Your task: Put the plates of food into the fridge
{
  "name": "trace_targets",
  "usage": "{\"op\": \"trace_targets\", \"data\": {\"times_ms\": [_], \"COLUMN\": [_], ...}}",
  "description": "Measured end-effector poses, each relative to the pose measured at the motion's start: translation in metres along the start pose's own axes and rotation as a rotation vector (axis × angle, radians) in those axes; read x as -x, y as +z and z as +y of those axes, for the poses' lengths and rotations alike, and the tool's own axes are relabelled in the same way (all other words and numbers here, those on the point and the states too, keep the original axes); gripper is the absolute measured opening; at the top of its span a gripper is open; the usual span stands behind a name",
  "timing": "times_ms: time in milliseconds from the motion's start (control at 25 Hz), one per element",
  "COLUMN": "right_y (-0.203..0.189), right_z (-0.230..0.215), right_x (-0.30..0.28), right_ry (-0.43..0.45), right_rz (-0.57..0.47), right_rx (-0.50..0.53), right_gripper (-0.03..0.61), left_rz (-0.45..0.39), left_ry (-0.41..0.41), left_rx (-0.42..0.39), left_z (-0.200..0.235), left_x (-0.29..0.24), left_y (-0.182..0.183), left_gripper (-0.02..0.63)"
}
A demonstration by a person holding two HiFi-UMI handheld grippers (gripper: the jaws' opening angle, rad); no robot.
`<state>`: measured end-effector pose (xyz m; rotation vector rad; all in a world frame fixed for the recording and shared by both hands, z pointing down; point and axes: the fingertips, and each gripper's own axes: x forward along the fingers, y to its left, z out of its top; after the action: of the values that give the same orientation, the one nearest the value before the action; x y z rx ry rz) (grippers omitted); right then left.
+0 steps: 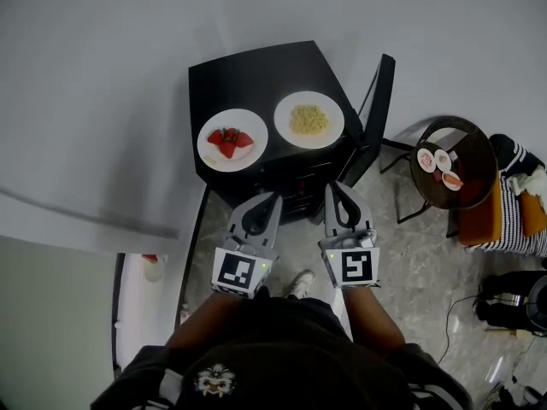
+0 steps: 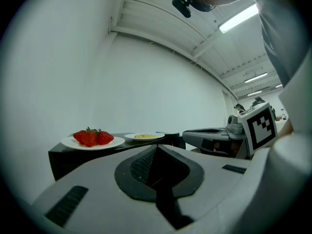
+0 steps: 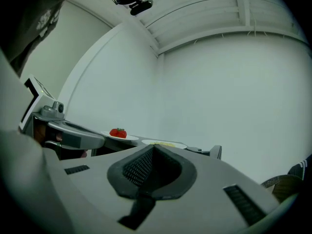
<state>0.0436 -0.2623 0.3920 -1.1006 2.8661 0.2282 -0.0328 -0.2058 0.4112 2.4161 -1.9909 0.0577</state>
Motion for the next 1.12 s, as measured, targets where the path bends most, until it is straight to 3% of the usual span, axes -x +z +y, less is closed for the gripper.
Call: {"op": "trace_targets", "data": {"times_ms": [440, 640, 760, 880, 1120], "right_y": [-0.001, -0.017, -0.027, -0.031, -0.033], "right_z": [0.006, 0.007, -0.001, -0.011, -0.025], "right_x": [-0.017, -0.021, -0.027, -0.032, -0.045], "right_ry": [-0.031, -0.032, -0.022, -0.018, -0.004], "right_rz": [0.031, 0.139, 0.167, 0.166, 0.118], "right_rx": [-0.019, -0.101, -0.297, -0.561, -1.046], "right_gripper": [0.023, 0.023, 0.043, 0.138, 0.205], "left_rz": [0.02, 0.011, 0.013, -0.005, -0.017], "left_ry": [-0.014, -0.051, -0.077, -0.095, -0.128], "left_rx": [-0.006, 0.002, 0.005, 0.007, 0.006], "left_z": [0.017, 0.021, 0.021, 0.02, 0.016], "left_x": [0.008, 0.008, 0.008, 0.007, 0.008], "left_y": [-0.01, -0.01, -0.012, -0.004, -0.002], "left_gripper": [0.021, 0.021, 0.021, 0.021, 0.021]}}
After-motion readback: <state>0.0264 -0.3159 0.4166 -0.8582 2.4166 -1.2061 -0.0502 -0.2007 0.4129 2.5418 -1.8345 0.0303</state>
